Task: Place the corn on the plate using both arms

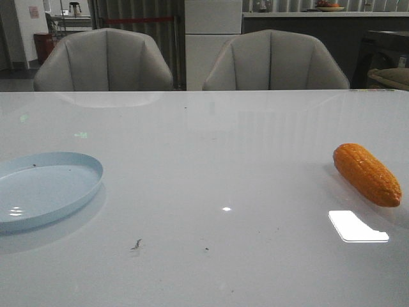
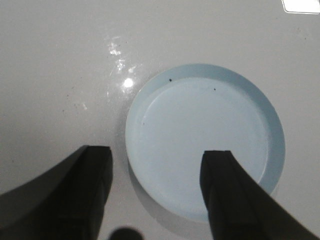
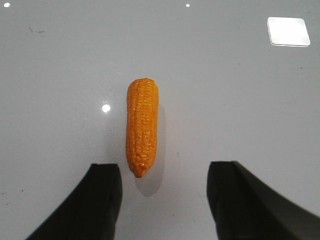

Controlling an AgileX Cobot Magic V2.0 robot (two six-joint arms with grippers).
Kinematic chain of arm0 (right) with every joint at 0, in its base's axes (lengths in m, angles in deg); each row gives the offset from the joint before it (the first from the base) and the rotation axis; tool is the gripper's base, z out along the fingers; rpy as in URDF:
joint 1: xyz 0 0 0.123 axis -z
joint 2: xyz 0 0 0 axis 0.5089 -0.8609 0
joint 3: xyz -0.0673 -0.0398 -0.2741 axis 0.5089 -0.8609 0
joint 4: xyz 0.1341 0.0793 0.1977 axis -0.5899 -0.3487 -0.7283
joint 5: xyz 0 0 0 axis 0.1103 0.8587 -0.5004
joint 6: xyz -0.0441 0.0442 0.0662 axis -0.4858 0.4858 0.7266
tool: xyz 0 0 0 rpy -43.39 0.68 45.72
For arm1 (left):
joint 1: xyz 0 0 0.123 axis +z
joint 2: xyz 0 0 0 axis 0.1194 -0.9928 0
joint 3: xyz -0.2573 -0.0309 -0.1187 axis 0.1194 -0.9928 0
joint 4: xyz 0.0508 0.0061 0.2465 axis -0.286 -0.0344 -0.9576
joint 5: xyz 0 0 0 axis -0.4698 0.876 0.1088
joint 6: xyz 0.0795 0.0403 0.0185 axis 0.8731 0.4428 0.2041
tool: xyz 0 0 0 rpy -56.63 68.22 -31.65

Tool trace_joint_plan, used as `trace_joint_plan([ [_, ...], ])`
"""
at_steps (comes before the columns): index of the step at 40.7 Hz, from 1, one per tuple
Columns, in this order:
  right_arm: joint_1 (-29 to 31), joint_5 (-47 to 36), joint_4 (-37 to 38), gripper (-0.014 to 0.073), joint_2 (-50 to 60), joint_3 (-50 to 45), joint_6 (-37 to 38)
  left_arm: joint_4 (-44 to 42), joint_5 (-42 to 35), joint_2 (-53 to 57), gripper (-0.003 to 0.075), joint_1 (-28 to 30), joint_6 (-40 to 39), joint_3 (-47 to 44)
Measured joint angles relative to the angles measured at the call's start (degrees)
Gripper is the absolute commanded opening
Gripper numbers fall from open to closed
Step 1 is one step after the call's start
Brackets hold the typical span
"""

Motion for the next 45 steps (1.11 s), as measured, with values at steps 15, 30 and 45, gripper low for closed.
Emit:
trace_joint_plan([
  [15,0.00,0.00,0.00,0.0492,0.00,0.00,0.00,0.39,16.53,-27.46,0.0457,2.76,0.00,22.09],
  [30,0.00,0.09,0.04,0.0492,0.00,0.00,-0.11,-0.60,18.51,-41.90,0.0456,2.76,0.00,31.23],
  [45,0.00,0.30,0.04,0.0492,0.00,0.00,-0.11,-1.26,18.65,-45.12,0.0456,2.76,-0.10,31.58],
])
